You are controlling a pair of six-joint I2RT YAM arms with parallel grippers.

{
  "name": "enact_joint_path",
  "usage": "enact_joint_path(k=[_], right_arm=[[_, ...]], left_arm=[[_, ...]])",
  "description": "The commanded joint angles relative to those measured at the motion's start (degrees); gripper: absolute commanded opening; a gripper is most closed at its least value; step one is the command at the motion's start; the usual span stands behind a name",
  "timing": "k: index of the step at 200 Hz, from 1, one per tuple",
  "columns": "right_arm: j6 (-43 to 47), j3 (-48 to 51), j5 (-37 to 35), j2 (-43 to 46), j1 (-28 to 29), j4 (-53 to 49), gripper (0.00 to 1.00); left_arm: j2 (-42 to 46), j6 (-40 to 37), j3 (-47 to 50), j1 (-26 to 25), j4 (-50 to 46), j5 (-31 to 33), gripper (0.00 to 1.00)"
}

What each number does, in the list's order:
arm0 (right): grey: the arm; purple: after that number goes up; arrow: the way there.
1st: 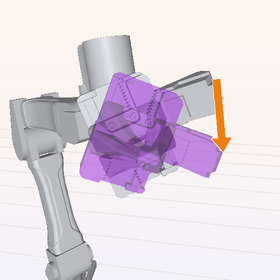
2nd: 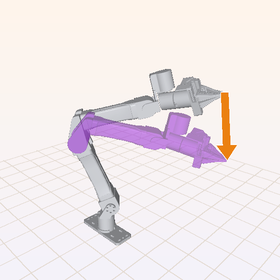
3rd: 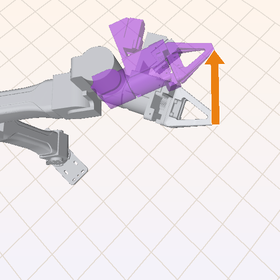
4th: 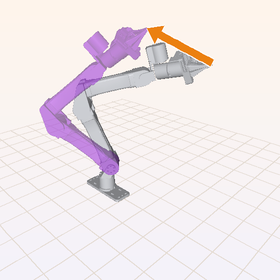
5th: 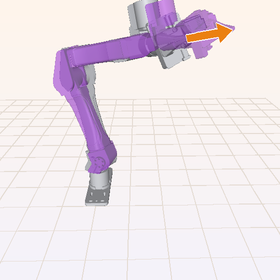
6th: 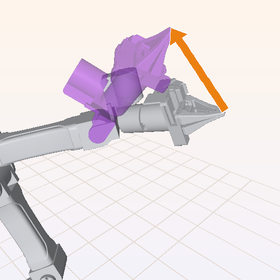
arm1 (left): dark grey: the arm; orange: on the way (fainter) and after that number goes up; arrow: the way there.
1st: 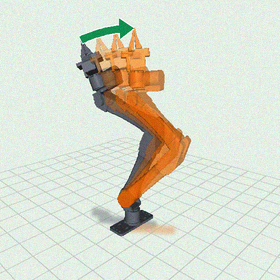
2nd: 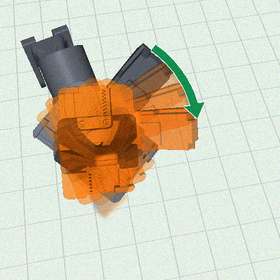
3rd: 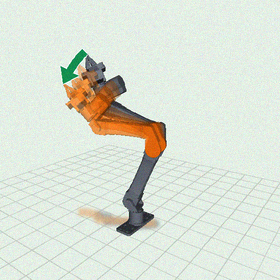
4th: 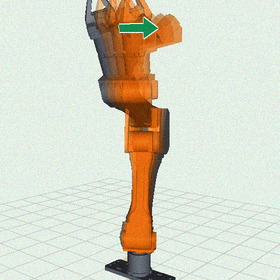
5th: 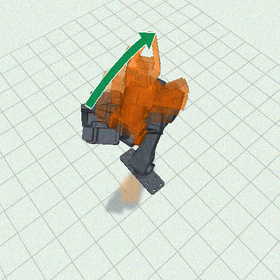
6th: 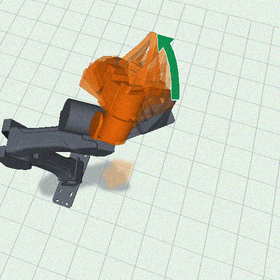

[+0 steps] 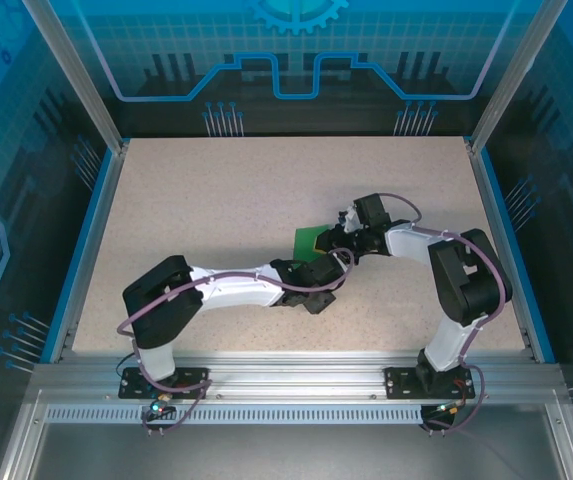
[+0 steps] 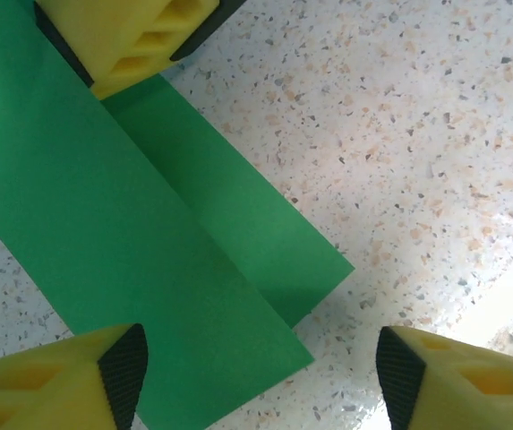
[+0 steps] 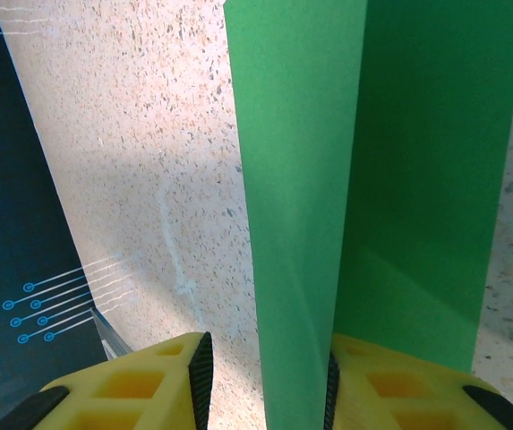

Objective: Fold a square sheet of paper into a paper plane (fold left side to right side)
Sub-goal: Fold the triangle a second time at the center of the table.

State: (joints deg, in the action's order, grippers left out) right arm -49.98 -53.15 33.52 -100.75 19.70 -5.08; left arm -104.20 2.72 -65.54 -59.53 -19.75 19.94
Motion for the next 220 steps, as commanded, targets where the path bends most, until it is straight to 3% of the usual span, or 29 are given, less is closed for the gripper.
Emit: enact_joint_path(k=[1,47,95,167,196,220], right_arm=[[-0.1,-1.1,1.1,-0.9,-0.9,-1.5,0.37],[1.3,-1.5,-0.1,-0.7,-0.9,-3.7,0.37],[3.0,-2.1,-1.4,0.2,-0.9,-5.5,0.37],[4.7,1.8,-7.5,9.6,-1.9,-2.3,0.42],[7.2,5.9,-9.7,14.4,-2.0,-3.9,0.42],[9.0,9.5,-9.7,17.3,-1.2,-4.7,0.34]], left_arm=[[-0.2,0.2,-1.9,0.1,-1.9,1.2,0.55],[1.6,1.6,-1.3,1.5,-1.6,-0.3,0.23],[4.6,3.3,0.6,4.7,0.4,-7.1,0.04],[7.6,8.5,4.7,13.0,5.6,-26.7,0.01],[8.2,9.8,5.9,15.7,5.6,-29.5,0.03],[9.0,10.3,6.6,17.7,5.2,-30.9,0.06]])
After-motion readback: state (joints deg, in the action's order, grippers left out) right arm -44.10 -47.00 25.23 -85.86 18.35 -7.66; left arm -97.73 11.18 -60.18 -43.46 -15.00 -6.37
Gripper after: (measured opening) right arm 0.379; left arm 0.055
